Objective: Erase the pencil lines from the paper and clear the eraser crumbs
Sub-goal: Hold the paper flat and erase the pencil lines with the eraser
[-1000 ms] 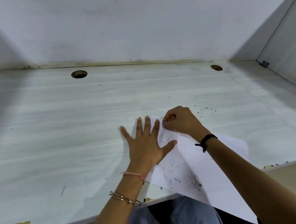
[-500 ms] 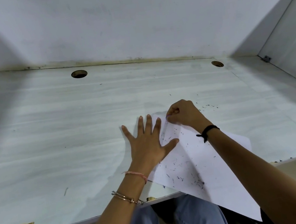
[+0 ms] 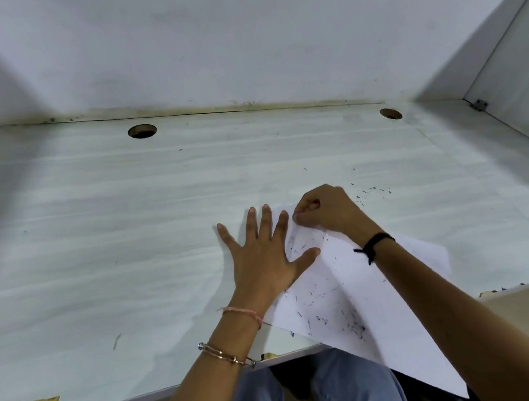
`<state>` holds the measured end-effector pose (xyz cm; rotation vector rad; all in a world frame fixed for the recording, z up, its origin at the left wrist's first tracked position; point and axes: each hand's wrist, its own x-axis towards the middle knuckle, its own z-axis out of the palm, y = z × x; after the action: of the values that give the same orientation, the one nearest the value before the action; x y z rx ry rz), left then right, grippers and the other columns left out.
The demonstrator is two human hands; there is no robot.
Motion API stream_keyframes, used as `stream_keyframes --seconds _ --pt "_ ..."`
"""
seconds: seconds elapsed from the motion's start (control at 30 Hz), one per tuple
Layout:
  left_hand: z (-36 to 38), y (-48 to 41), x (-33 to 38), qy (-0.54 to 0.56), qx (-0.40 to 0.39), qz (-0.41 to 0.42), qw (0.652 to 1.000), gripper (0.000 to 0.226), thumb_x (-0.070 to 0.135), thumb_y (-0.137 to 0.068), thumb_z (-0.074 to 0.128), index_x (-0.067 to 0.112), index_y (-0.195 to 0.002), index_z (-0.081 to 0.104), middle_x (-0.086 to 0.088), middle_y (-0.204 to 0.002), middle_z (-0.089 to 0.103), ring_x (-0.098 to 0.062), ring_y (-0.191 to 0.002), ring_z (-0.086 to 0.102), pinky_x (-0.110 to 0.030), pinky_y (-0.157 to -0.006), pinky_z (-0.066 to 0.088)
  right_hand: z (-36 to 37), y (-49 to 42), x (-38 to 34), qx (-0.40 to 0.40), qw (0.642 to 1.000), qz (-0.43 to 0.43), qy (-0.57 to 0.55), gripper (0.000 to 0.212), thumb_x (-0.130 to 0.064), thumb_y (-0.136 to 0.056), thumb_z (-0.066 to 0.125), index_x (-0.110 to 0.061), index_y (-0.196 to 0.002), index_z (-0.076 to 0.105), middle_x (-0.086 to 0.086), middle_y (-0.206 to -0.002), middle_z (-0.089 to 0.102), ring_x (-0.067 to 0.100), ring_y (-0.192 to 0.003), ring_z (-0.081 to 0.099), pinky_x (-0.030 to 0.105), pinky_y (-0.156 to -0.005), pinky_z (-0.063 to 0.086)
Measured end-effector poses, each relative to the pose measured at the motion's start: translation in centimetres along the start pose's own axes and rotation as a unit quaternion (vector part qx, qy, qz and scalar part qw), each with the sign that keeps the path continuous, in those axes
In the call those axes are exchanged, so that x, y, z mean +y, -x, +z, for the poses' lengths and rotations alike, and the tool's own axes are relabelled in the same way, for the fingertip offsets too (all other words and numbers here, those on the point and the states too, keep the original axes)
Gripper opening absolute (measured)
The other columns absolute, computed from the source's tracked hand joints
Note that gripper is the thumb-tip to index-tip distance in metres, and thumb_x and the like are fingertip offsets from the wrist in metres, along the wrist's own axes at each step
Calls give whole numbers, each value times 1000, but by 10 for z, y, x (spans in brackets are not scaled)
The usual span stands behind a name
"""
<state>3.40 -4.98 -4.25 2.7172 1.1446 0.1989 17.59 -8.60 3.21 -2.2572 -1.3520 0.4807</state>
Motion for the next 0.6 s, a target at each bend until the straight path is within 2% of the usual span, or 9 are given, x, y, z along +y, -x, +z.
stream_keyframes --seconds 0.07,0.13,0.2,0.33,0.43,0.5,0.53,0.6 --pt "0 1 -1 -4 2 0 1000 98 87 -74 2 32 -155 -2 -2 -163 -11 -25 -149 -15 -74 -103 -16 -6 -6 -1 22 1000 12 2 4 -9 -79 68 -9 -78 72 -10 -62 56 6 -55 50 8 -45 32" --pt "0 2 0 -4 0 -1 1000 97 86 -74 2 32 -155 -3 -2 -163 -11 -24 -149 -16 -74 -103 -17 -4 -5 -3 1 1000 4 12 5 -8 -78 69 -11 -75 71 -8 -62 57 9 -56 52 12 -47 34" --pt "1 1 0 -4 8 0 1000 98 87 -73 0 33 -154 -4 -2 -163 -11 -24 -149 -16 -74 -103 -18 2 2 -3 -32 999 -11 13 2 -12 -79 70 -13 -78 72 -9 -61 56 6 -53 49 14 -48 33" --pt "1 2 -1 -6 1 6 1000 101 87 -71 -3 32 -155 -1 -2 -163 -10 -25 -149 -14 -75 -104 -15 -6 -10 3 25 1000 14 -2 5 -12 -82 69 -7 -82 72 -6 -66 58 0 -55 47 9 -48 32" --pt "-1 3 0 -5 8 9 1000 102 85 -73 -5 26 -156 1 -2 -163 -8 -25 -150 -12 -74 -105 -14 -8 -9 2 24 1000 8 0 5 -8 -81 68 -5 -83 72 -3 -69 61 2 -56 49 6 -45 36" --pt "-6 3 -1 30 2 -4 1000 89 75 -87 6 19 -156 3 0 -164 -6 -22 -150 -11 -71 -104 -15 -1 8 4 26 997 -4 -68 6 -10 -83 67 -6 -85 71 1 -72 64 6 -54 55 5 -47 40" --pt "-6 1 -3 46 -8 -2 999 76 63 -96 16 17 -156 10 -1 -164 -2 -22 -150 -8 -72 -105 -14 5 18 6 32 993 -6 -114 6 -10 -84 66 -5 -86 69 4 -76 65 8 -53 58 9 -49 45" --pt "-6 4 -6 68 35 27 997 49 37 -101 44 12 -143 44 -7 -162 15 -26 -150 8 -78 -103 -4 15 37 11 35 985 -5 -169 6 -7 -86 64 -2 -89 67 7 -79 65 4 -53 60 12 -52 49"
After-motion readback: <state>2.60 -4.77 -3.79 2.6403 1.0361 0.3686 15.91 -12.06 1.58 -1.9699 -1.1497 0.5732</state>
